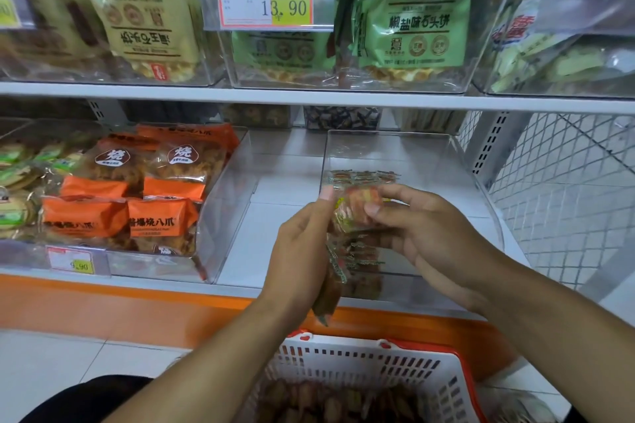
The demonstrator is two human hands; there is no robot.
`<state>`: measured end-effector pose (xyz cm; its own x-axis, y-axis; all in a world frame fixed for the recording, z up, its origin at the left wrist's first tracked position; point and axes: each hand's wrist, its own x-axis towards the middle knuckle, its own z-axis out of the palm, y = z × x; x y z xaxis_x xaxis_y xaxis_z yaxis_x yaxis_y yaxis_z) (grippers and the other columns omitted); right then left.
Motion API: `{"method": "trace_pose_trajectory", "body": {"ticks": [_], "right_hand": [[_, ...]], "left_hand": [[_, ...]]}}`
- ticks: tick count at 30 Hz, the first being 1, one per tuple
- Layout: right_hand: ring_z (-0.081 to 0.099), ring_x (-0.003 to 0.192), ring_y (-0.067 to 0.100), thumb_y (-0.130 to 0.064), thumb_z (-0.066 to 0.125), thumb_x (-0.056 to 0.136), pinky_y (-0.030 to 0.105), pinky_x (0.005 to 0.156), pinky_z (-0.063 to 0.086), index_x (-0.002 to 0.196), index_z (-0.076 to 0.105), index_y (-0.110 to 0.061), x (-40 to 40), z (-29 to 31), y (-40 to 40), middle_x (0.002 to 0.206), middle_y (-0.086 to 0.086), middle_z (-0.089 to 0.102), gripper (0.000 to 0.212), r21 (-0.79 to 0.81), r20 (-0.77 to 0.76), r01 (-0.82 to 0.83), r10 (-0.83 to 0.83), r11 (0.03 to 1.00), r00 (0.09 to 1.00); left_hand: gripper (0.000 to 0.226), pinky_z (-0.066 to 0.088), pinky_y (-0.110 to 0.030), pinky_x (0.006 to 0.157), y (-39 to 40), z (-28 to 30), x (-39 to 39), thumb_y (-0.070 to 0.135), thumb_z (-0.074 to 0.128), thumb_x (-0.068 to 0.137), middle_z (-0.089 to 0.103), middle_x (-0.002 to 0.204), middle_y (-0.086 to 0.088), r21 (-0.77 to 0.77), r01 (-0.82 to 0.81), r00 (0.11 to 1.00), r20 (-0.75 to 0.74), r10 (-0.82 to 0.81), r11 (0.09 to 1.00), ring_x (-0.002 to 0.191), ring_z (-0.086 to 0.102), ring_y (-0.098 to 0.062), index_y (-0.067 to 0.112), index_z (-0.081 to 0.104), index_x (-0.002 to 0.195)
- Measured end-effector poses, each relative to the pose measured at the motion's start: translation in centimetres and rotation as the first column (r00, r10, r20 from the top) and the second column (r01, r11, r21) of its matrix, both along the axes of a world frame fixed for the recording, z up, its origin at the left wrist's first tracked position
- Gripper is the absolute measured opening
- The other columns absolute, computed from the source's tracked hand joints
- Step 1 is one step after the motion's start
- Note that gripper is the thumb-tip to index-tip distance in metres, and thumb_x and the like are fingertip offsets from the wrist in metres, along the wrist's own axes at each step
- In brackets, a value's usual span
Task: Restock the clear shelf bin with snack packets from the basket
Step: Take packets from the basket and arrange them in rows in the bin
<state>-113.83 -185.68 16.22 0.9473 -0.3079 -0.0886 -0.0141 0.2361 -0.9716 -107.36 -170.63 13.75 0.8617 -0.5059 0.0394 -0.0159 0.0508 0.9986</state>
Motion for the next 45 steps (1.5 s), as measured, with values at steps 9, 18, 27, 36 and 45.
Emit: {"method": "trace_pose_trajectory", "body": {"ticks": [9, 18, 27, 36, 45], "right_hand": [[0.071, 0.107, 0.014, -0.001, 0.078, 0.08, 0.023, 0.082, 0.058, 0.091, 0.066, -0.024, -0.3, 0.1, -1.3, 0.11, 0.0, 0.076, 0.028, -0.376, 0.314, 0.167, -0.044, 0.911, 0.948], [0.065, 0.12, 0.014, 0.025, 0.064, 0.082, 0.037, 0.096, 0.057, 0.086, 0.08, -0.033, 0.3, -1.4, -1.8, 0.127, -0.002, 0.07, 0.06, -0.536, 0.333, 0.125, 0.074, 0.835, 0.94], [0.056, 0.131, 0.007, -0.005, 0.059, 0.098, 0.024, 0.1, 0.051, 0.129, 0.064, -0.026, -0.2, -0.6, -2.7, 0.132, -0.01, 0.067, 0.038, -0.471, 0.199, -0.095, 0.211, 0.877, 0.957], [0.064, 0.114, 0.004, -0.016, 0.083, 0.078, 0.026, 0.095, 0.053, 0.132, 0.059, -0.047, -0.9, 0.6, -4.3, 0.125, -0.015, 0.066, 0.067, -0.704, -0.277, -0.45, 0.37, 0.55, 0.887], [0.065, 0.076, 0.018, 0.016, 0.068, 0.079, 0.034, 0.069, 0.052, 0.097, 0.072, -0.004, 3.7, -2.6, -9.3, 0.09, 0.01, 0.074, 0.027, -0.58, -0.302, -0.065, -0.14, 0.812, 0.943]], "left_hand": [[0.027, 0.041, -0.013, 0.039, 0.4, 0.4, 0.2, 0.029, 0.06, 0.101, 0.078, 0.081, -0.007, -0.095, -0.022, 0.99, -0.139, 0.008, 0.995, 0.046, 0.061, -0.009, 0.02, 0.081, 0.087], [0.03, 0.043, -0.016, 0.041, 0.6, 1.2, -0.4, 0.038, 0.057, 0.101, 0.077, 0.089, -0.008, -0.136, 0.117, 0.975, -0.174, -0.14, 0.984, 0.05, 0.062, -0.008, 0.018, 0.079, 0.105], [0.014, 0.047, -0.011, 0.049, 1.1, 1.3, 0.0, 0.009, 0.063, 0.096, 0.078, 0.085, -0.006, -0.096, 0.159, 0.98, -0.104, -0.169, 0.983, 0.051, 0.064, -0.002, 0.007, 0.078, 0.096], [0.01, 0.04, -0.01, 0.049, 1.0, 1.0, 0.3, 0.023, 0.074, 0.089, 0.065, 0.055, 0.013, 0.403, 0.29, 0.943, 0.034, -0.331, 0.868, 0.046, 0.053, 0.002, 0.019, 0.083, 0.088], [0.036, 0.053, -0.025, 0.052, -2.6, 0.0, -0.8, 0.039, 0.059, 0.097, 0.071, 0.075, -0.004, 0.177, 0.195, 0.882, -0.461, -0.094, 0.965, 0.057, 0.064, -0.015, 0.016, 0.081, 0.078]]}}
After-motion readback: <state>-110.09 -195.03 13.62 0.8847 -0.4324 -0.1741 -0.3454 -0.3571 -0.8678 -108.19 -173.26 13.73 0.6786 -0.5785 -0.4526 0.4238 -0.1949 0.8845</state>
